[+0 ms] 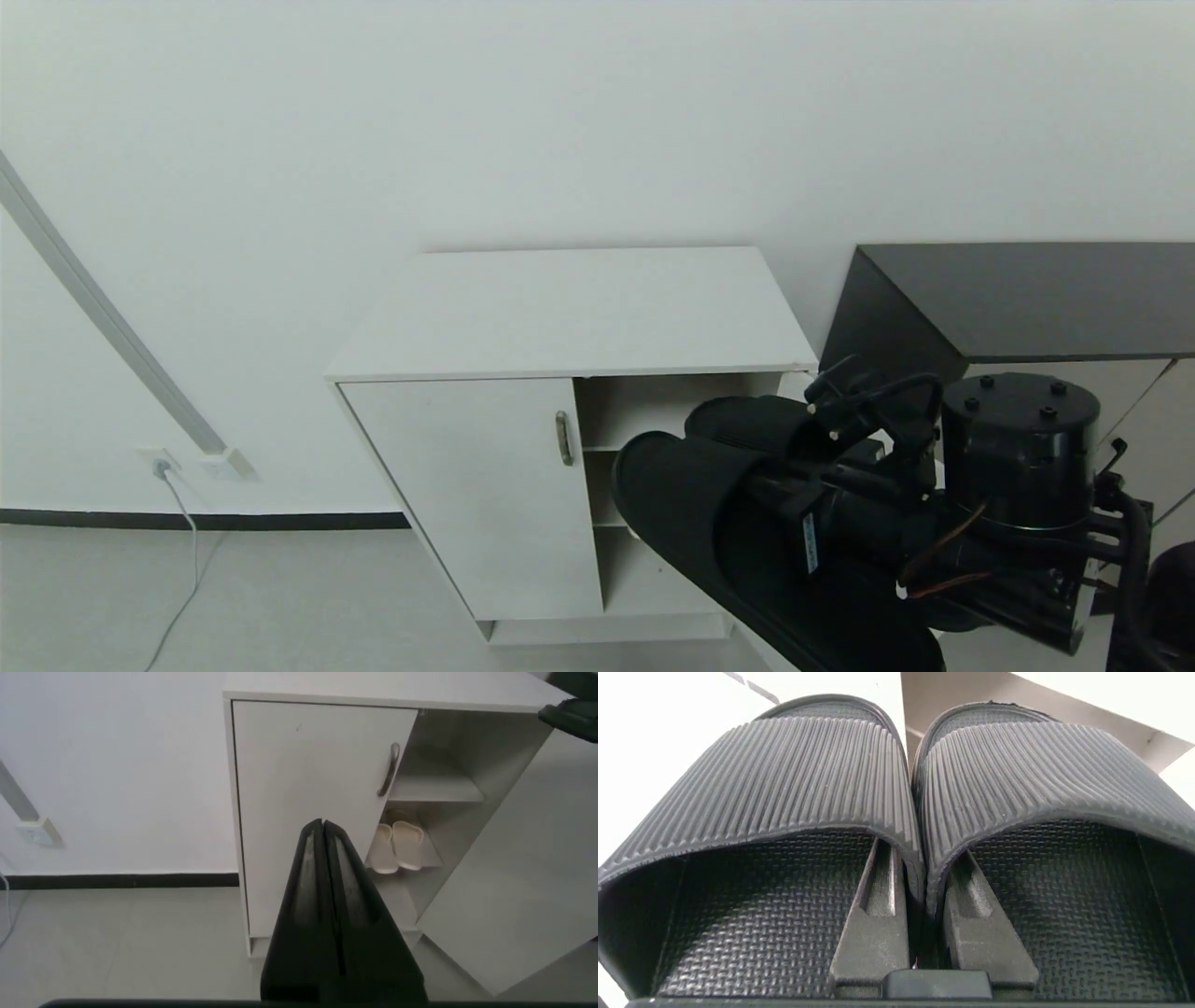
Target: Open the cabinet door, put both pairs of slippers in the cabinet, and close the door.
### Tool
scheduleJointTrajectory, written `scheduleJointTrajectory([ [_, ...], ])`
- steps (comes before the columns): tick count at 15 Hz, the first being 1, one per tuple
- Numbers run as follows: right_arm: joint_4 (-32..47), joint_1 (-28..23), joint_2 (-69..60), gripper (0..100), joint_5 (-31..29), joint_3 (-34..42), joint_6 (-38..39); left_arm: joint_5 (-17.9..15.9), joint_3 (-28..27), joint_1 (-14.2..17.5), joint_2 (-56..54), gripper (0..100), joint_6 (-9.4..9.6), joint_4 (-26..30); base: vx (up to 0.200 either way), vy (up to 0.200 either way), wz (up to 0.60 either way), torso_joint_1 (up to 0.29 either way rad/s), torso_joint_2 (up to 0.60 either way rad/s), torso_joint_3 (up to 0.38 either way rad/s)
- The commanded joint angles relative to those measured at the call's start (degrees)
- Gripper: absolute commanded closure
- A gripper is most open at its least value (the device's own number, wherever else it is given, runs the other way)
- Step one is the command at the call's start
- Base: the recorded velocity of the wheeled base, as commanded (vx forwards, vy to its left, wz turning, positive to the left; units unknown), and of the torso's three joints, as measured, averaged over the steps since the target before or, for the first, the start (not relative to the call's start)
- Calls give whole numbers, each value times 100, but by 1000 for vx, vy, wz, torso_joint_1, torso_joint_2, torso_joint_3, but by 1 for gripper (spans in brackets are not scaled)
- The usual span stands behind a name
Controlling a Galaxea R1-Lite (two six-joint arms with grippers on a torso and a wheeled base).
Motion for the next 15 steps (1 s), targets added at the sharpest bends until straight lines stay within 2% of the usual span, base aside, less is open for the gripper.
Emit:
scheduleJointTrajectory([
  [1,-9,4,12,100,7,27,-14,1,1,2,8,100,-3,-1,0,0,0,-183,408,232],
  [15,-44,12,20,100,16,45,-23,1,1,2,8,100,-3,-1,0,0,0,-210,528,313],
])
